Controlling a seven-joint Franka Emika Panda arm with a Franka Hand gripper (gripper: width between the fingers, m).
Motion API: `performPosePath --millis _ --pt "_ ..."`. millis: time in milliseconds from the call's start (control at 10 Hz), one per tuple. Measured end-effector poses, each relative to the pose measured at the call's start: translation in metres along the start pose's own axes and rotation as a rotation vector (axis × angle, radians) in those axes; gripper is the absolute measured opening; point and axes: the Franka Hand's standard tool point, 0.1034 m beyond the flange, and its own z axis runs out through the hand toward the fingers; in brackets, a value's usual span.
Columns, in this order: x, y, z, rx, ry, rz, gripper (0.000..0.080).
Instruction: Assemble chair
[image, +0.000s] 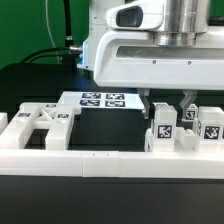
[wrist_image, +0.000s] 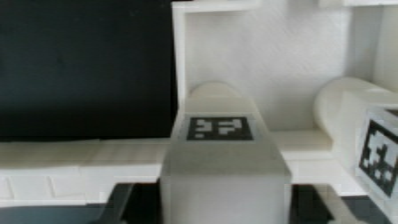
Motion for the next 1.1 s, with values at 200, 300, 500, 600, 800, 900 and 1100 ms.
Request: performPosePath --millis 200,300,500,600,800,900,1100 --pt "0.0007 0.0001 0.0000 0.007 0.002 0.150 0.0286" --pt "0.0008 -0.0004 0.0000 0.011 0.002 0.294 0.0286" --pt "0.0007 0.0001 0.0002 0.012 0.000 0.554 0.0286" --pt "0.0006 0.0000 0.0004 0.011 -0.001 0.709 0.0287" --pt "0.0000 -0.0013 0.0006 0.006 -0.010 0.950 0.0287" --pt "0.0008 -0.0009 0.0002 -0.001 -0.022 1.054 0.0287" --pt "0.0013 -0.0002 0.0001 0.000 -0.036 1.122 0.0287"
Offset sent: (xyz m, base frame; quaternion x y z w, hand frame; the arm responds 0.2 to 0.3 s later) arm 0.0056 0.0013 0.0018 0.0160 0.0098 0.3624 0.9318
